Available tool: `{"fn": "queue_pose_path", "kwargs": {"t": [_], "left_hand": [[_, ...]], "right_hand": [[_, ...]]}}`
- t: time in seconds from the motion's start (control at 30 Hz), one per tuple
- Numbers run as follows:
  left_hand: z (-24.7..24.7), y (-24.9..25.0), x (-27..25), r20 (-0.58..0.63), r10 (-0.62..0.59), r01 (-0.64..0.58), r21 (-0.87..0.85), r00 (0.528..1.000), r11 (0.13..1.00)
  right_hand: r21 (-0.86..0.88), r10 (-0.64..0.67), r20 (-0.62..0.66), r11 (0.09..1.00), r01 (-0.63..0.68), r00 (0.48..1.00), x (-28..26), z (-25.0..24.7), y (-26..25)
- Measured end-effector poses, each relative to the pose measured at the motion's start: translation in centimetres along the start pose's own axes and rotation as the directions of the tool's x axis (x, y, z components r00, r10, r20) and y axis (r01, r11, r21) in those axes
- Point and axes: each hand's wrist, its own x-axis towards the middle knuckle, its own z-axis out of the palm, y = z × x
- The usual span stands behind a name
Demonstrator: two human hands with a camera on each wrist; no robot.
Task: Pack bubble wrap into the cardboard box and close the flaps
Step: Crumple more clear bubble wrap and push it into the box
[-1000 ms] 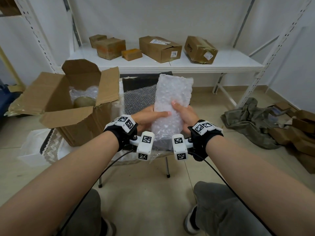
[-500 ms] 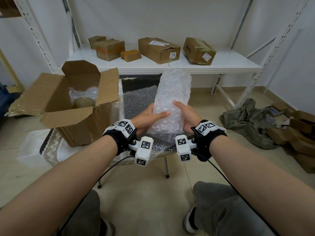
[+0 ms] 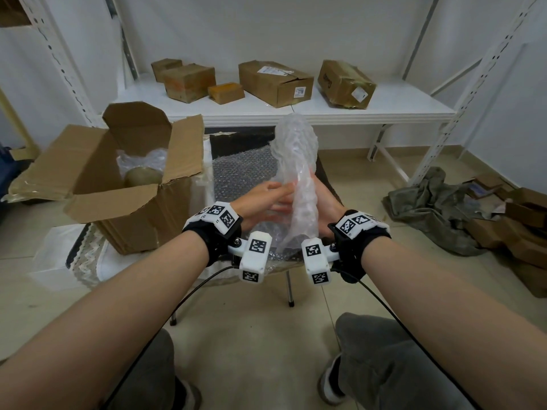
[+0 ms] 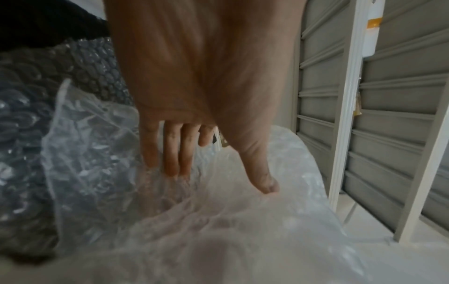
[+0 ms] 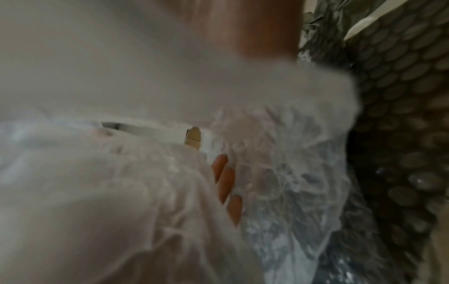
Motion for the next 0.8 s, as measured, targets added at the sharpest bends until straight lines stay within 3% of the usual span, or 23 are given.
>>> {"fn": "queue_pose_path", "kwargs": {"t": [0.1,0.3,0.37,0.43,0.5,0.57,0.67,0.8], "left_hand": [[0.0,-0.1,0.2,0.005,-0.071,0.071,-0.153,0.997,0.986],[-0.8,0.4,0.1,0.001,-0.041,0.040,-0.231,0.999,0.972],[-0.9,0.5,0.0,0.063,-0.090,0.102,-0.227,0.994,0.969],[-0.8,0.5,-0.5,0.201,-0.123,0.169,-0.235,0.972,0.957],[-0.6,0.3,-0.9,0.261,-0.106,0.175,-0.257,0.959,0.951],[-0.6,0.1,-0.9,0.190,-0.073,0.121,-0.255,0.979,0.959],[-0.9,-0.1,-0.4,-0.037,-0.043,0.034,-0.227,0.998,0.973],[-1.8,-0.1,-0.1,-0.316,0.069,-0.069,0.011,0.946,0.998]], "right_hand": [[-0.048,0.021,-0.076,0.999,-0.025,0.997,-0.2,0.0,0.9],[-0.030,-0.002,-0.022,1.000,0.001,1.000,-0.5,-0.8,0.6],[-0.034,0.012,-0.018,0.999,-0.013,1.000,-0.4,-1.1,0.7],[-0.042,0.026,-0.010,0.999,-0.026,1.000,-0.8,-1.1,0.7],[-0.078,0.030,-0.008,0.996,-0.030,1.000,-1.5,-0.7,0.5],[-0.077,0.027,0.034,0.997,-0.025,0.999,-1.6,-0.5,0.5],[-0.001,0.021,0.058,1.000,-0.021,0.998,-2.2,-0.2,0.3],[0.073,0.031,0.094,0.997,-0.038,0.995,-2.8,-0.4,-0.1]]}}
